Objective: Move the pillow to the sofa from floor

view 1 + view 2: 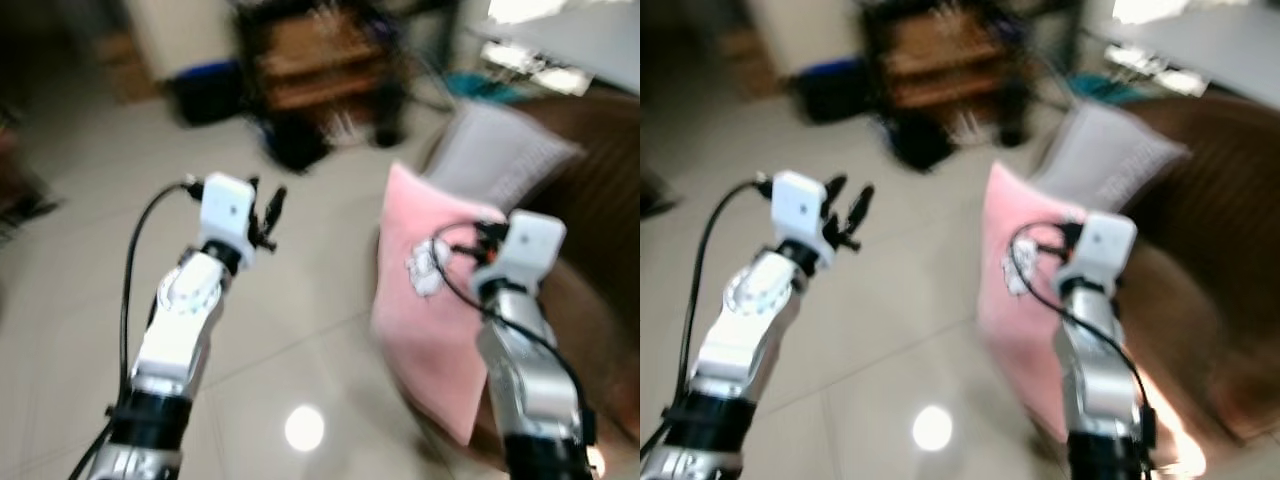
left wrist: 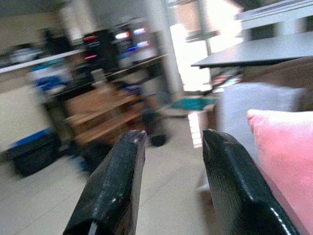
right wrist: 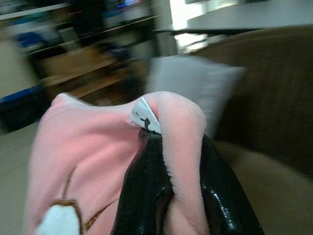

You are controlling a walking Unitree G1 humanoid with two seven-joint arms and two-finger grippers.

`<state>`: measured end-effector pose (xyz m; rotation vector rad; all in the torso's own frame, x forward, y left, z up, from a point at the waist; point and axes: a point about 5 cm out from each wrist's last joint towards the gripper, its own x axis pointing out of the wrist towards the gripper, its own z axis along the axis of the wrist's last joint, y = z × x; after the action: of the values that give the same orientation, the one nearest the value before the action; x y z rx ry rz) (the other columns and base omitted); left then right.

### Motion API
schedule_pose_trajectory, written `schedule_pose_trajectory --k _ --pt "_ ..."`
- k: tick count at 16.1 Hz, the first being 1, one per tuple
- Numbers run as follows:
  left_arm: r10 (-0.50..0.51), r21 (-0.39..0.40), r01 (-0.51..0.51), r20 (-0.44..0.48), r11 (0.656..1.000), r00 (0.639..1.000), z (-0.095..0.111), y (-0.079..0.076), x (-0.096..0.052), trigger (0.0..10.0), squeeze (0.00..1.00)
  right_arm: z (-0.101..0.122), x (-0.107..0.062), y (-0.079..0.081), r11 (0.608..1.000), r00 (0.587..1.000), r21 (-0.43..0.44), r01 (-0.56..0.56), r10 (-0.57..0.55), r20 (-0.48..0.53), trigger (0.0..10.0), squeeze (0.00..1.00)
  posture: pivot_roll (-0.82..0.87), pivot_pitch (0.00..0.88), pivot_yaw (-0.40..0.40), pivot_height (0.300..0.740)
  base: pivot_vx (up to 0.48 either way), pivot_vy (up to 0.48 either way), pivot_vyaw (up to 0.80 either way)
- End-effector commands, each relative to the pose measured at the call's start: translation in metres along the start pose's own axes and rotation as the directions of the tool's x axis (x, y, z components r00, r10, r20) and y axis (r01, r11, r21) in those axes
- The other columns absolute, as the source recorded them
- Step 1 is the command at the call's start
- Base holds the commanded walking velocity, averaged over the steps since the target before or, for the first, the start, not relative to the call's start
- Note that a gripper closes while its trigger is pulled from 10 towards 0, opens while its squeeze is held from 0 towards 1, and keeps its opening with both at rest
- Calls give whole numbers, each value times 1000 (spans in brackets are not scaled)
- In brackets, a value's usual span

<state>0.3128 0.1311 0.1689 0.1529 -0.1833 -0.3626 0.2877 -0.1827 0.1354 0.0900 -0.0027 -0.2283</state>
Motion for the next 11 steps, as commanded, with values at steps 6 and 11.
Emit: schedule_pose_trajectory --k 6,11 --pt "-10 -12 10 -3 1000 1000 0 2 -1 10000 0 12 1 6 1000 999 26 -16 15 46 10000 0 -57 0 97 740 126 0 -800" --pt "-26 -16 26 2 1000 1000 0 1 0 10000 0 11 1 7 999 999 29 -18 16 43 10000 0 -57 0 98 740 295 0 -800"
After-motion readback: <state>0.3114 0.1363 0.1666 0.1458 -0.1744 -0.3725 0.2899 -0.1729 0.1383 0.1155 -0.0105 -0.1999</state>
